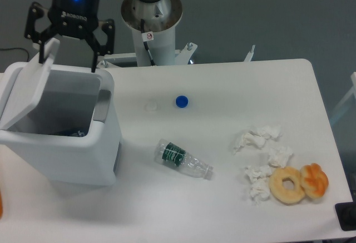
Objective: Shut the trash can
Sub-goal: 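Push the lid forward with the gripper, tipping it toward closed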
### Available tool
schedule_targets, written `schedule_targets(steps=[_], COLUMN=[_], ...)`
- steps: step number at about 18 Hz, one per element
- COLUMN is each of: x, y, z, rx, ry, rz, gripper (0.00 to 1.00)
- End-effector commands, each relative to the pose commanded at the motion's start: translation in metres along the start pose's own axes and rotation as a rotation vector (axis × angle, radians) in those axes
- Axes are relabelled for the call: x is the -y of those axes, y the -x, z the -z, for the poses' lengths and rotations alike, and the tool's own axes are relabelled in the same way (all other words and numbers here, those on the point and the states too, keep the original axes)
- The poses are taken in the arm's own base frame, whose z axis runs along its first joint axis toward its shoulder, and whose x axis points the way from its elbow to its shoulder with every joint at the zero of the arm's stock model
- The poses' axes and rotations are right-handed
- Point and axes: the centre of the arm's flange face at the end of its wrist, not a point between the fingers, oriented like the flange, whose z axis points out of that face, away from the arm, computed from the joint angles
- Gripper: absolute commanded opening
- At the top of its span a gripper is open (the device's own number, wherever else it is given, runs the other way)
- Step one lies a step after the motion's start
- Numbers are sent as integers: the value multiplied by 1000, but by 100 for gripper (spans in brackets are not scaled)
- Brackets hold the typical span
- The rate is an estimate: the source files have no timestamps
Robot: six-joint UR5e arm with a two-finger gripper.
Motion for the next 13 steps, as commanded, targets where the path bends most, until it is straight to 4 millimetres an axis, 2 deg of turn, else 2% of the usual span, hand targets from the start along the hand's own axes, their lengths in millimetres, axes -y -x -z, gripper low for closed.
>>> schedule_targets(steps=[4,6,13], x=[5,8,10], y=[18,24,26], z=[-1,-12,-18], rx=[16,15,20], ry=[-3,13,21], rz=[16,23,25], gripper=[100,100,100])
